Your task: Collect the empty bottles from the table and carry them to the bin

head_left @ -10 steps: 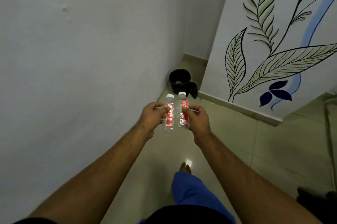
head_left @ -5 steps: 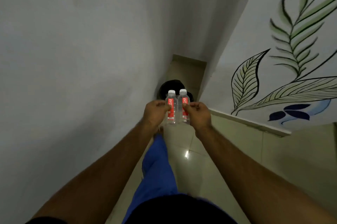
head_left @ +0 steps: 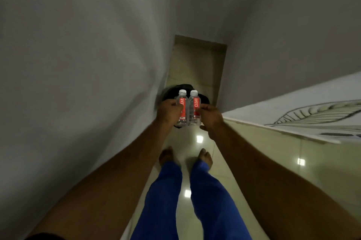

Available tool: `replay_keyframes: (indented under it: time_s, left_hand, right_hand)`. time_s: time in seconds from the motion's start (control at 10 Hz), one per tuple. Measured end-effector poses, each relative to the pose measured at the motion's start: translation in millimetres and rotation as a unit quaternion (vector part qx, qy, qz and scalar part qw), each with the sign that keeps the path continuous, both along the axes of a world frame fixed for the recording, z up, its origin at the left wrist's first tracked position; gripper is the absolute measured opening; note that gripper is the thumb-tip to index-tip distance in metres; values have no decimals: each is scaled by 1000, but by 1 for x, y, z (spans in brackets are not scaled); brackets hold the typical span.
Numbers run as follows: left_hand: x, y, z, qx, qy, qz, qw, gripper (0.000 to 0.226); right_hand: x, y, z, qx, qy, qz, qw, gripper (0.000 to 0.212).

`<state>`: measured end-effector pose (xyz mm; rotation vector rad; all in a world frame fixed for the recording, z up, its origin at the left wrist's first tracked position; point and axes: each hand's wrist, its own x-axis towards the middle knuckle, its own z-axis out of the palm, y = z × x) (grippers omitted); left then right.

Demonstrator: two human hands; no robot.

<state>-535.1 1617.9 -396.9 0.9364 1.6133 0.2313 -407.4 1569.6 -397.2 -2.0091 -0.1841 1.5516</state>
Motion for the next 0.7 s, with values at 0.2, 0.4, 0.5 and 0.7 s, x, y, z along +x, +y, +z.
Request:
replay_keyframes:
  time_s: [0.2, 0.4, 0.5, 0.7]
  left_hand:
    - [18, 45, -171, -56, 34, 17, 998, 35]
    - [23, 52, -246, -25, 77, 20, 997, 55]
    - [23, 47, -222, -26, 48, 46, 997, 34]
    - [23, 38, -121, 4, 37, 50, 998, 25]
  right_hand:
    - [8, 51, -164, -20, 14, 56, 998, 12]
    - [9, 64, -256, -8, -3, 127, 992, 13]
    - [8, 59, -235, 11, 11, 88, 996, 24]
    - [5, 52, -138, 66, 14, 14, 998, 12]
